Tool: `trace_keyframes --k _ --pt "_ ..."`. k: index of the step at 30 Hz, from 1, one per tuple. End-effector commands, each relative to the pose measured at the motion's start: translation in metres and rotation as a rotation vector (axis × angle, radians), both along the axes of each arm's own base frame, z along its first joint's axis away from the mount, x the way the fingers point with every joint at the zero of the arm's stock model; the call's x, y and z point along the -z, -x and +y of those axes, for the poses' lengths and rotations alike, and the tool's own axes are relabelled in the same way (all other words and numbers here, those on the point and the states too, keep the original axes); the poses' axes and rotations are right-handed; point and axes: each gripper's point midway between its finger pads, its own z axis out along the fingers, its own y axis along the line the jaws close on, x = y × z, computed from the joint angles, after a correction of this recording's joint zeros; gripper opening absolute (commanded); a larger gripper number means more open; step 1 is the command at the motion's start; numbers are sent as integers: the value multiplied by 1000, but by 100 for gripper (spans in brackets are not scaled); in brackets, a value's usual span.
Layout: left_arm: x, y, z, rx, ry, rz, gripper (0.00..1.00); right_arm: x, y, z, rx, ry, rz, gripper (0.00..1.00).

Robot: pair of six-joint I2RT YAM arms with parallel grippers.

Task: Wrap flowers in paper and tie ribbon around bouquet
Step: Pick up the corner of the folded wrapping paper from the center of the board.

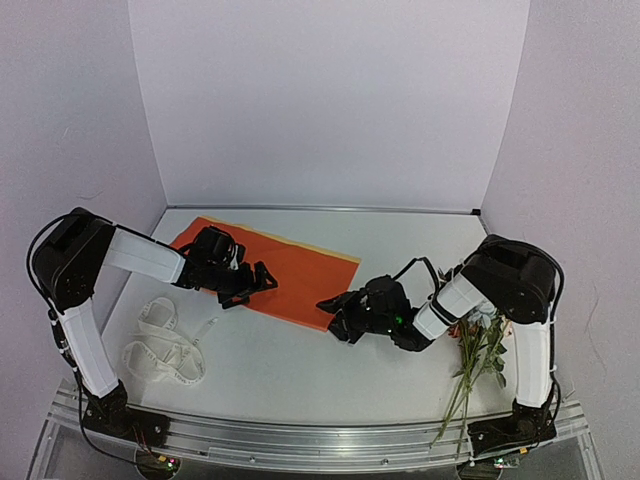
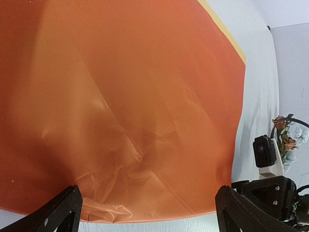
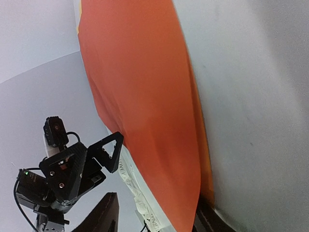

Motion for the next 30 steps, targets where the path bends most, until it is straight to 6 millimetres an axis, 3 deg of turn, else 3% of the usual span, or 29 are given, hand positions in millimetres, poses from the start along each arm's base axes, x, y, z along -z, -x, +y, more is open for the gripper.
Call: trace_keyframes --k 1,6,9,13,17,22,26,30 --pt "34 22 9 13 -65 123 100 -5 -17 1 -21 4 -62 44" --pt "32 23 8 16 -58 121 100 -8 -29 -2 -45 51 -121 36" --pt "22 20 5 20 -36 108 100 -12 -34 3 -97 108 -182 23" --pt "-8 9 -4 20 11 67 100 -23 -37 7 -181 224 -287 0" --pt "-48 -8 -4 -42 54 31 100 -34 -32 -5 -253 396 -423 0" --pt "-91 -33 15 -185 166 36 100 -71 0 -9 -387 749 -734 0" --pt "-109 -45 25 -237 208 49 100 -101 32 10 -507 1038 -978 0" --pt "-119 -49 36 -272 206 49 100 -107 66 32 -636 1276 -1194 0"
